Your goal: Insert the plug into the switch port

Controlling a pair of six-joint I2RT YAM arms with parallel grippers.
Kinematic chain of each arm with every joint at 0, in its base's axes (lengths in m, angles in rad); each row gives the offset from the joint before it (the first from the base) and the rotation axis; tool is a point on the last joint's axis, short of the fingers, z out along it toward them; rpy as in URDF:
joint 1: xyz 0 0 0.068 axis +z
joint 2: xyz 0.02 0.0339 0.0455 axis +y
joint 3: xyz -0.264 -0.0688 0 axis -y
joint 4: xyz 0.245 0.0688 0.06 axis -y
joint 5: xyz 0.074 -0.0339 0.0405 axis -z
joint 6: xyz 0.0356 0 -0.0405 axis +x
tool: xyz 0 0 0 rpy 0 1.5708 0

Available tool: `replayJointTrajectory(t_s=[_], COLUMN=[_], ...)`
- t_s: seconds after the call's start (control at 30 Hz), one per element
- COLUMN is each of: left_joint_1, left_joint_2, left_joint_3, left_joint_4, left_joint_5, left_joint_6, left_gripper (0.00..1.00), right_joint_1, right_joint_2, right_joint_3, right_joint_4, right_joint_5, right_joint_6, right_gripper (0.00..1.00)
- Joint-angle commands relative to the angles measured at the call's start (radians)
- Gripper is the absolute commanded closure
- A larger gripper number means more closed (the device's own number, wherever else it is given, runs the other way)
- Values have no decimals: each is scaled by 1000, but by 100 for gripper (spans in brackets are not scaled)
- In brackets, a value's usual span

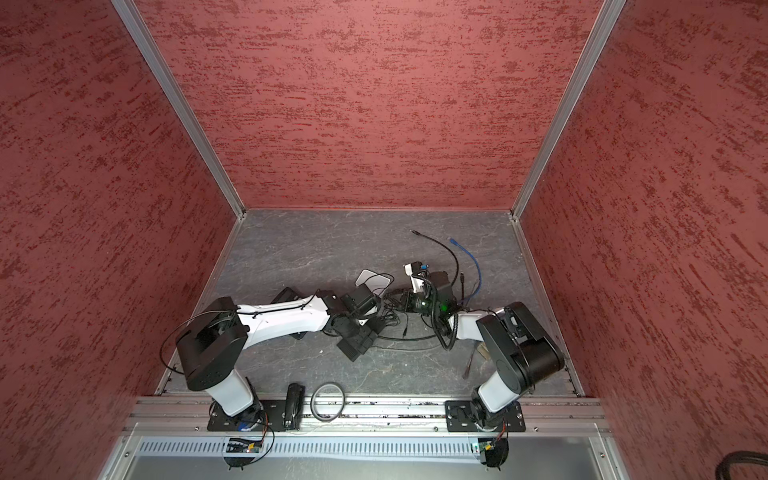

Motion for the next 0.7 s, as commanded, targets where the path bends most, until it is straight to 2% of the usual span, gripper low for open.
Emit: replayJointTrajectory(t_s=[0.0, 0.4, 0.67], left_joint_1=[3, 15, 14], left_joint_2=[20, 53, 83], left_joint_3=[28, 39, 45], left_joint_4=[-9, -8, -24], left_joint_5=[-1, 0, -9], left_joint_6=[-16, -22, -41], left_gripper=[8, 31, 26], right_joint_1=[-3, -3, -4], right_joint_2=[4, 6, 6], right_joint_3=[-2, -5, -6], right_joint_4=[38, 47, 49], right_joint_5=[-10, -11, -11], right_joint_6=[13, 13, 12], right_gripper=[93, 93, 92])
